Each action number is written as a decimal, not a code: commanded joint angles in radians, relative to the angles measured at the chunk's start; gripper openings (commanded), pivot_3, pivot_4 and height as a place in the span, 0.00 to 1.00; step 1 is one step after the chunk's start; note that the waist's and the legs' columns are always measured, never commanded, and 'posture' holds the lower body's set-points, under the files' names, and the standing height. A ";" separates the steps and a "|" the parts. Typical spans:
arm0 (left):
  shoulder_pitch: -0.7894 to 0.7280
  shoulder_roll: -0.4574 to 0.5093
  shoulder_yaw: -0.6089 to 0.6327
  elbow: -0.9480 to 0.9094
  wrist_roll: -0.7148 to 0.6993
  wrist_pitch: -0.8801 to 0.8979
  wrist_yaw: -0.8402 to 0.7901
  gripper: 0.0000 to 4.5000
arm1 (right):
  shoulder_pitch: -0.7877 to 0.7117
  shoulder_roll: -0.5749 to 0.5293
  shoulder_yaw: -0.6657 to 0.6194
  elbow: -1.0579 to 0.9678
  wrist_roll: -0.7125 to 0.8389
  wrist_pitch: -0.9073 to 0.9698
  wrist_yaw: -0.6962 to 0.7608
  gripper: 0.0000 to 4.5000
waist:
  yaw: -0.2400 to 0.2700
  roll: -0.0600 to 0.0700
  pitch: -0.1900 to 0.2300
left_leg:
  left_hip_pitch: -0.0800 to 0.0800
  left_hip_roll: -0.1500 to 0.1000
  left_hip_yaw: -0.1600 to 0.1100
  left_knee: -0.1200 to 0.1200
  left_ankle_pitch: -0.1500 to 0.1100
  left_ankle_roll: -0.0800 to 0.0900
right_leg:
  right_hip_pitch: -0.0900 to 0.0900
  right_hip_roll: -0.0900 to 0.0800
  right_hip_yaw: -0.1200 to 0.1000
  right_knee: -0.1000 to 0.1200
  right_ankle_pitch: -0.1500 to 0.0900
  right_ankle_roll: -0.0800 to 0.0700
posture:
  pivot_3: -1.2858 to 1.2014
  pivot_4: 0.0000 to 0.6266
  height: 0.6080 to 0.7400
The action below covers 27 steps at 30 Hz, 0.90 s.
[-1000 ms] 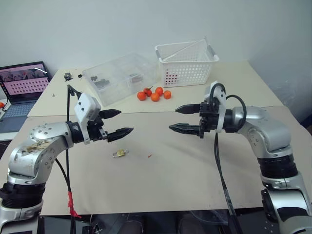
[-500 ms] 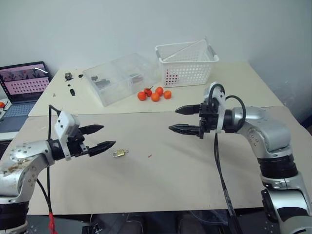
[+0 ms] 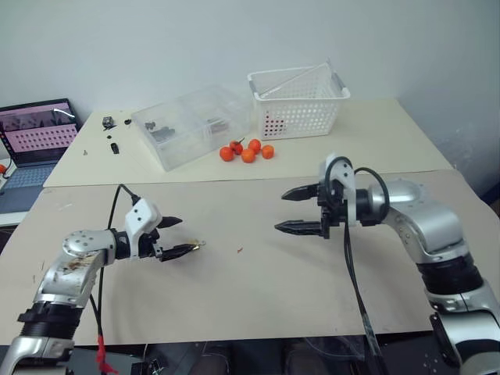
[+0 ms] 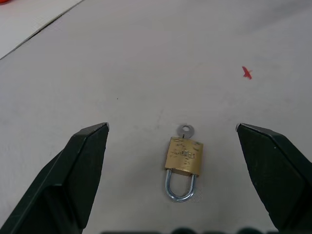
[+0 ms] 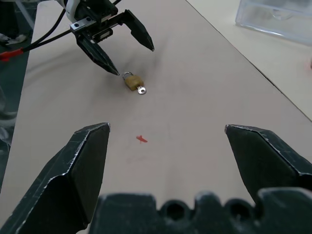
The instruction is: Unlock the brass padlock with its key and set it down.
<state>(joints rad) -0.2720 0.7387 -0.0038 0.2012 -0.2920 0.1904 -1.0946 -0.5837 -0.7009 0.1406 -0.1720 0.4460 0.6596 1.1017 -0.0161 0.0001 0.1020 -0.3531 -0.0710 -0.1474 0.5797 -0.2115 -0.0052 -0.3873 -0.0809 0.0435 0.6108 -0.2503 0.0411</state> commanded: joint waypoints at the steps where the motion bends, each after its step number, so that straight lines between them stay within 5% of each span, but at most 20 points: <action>1: -0.040 -0.016 -0.023 0.087 0.041 -0.097 -0.034 0.99 | 0.016 -0.021 -0.060 -0.080 0.026 0.012 -0.028 1.00 | 0.000 0.000 0.000 | 0.000 0.000 0.000 0.001 0.000 0.000 | 0.000 0.000 0.000 0.000 0.000 0.000 | 0.52 0.24 1.00; 16: -0.134 -0.066 -0.086 0.319 0.145 -0.267 -0.103 0.99 | 0.032 -0.058 -0.106 -0.179 0.066 0.112 -0.108 1.00 | 0.001 0.000 -0.001 | -0.001 0.001 -0.003 0.010 -0.007 0.012 | 0.001 0.003 0.000 0.001 0.000 0.000 | 0.52 0.24 1.00; 25: -0.123 -0.037 -0.085 0.335 0.159 -0.298 -0.133 0.25 | 0.019 -0.057 -0.084 -0.155 0.045 0.093 -0.110 1.00 | 0.000 0.001 -0.003 | 0.000 0.001 -0.003 0.010 -0.007 0.013 | 0.002 0.003 0.000 0.001 0.000 0.001 | 0.52 0.24 1.00; 27: -0.125 -0.032 -0.083 0.334 0.157 -0.294 -0.135 0.18 | 0.018 -0.054 -0.079 -0.153 0.042 0.090 -0.110 1.00 | -0.002 0.001 -0.003 | 0.000 0.002 -0.003 0.011 -0.008 0.013 | 0.002 0.004 0.000 0.001 0.000 0.001 | 0.52 0.24 1.00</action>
<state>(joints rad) -0.3952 0.6746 -0.0994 0.5227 -0.1562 -0.1087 -1.2369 -0.5380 -0.7477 0.0674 -0.3122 0.4907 0.7697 0.9928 -0.0184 0.0011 0.0994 -0.3526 -0.0692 -0.1504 0.5902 -0.2191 0.0077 -0.3857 -0.0771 0.0433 0.6118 -0.2501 0.0416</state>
